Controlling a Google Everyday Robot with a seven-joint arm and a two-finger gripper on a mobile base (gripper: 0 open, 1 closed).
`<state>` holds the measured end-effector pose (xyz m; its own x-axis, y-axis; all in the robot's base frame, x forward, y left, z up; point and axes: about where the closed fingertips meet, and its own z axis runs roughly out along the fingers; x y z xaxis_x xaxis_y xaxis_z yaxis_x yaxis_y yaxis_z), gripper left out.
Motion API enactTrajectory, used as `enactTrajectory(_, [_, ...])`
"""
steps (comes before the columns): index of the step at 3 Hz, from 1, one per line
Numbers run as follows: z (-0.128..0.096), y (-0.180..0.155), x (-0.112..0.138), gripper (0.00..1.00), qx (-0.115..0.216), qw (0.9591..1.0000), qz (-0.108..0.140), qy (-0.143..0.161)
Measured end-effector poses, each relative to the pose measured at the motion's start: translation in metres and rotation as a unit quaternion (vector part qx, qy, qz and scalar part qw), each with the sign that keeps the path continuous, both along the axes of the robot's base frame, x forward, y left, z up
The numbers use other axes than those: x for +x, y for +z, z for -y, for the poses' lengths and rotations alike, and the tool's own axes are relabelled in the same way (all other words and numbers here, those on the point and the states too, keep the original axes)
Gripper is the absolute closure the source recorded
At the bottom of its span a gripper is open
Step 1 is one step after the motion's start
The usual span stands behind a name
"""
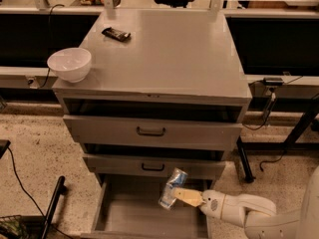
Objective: Pick redbull can from bottom drawer and place on counter
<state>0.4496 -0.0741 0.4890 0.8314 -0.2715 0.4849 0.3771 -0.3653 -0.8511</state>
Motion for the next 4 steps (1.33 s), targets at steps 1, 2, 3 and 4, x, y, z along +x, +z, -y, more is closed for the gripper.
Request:
enactTrajectory(1, [-0.004,0.042,0.013,1.00,0.023,0.9991,0.030,0.020])
enactTrajectory(2, [0.002,0.121,0.025,1.00,0.033,0.9950,0.084,0.041])
enactTrajectory(3, [0.005,0.178,0.035,1.00,0.027,0.9906,0.120,0.059])
enactTrajectory(4, [0.004,0.227,0.044,1.00,0.012,0.9863,0.145,0.078])
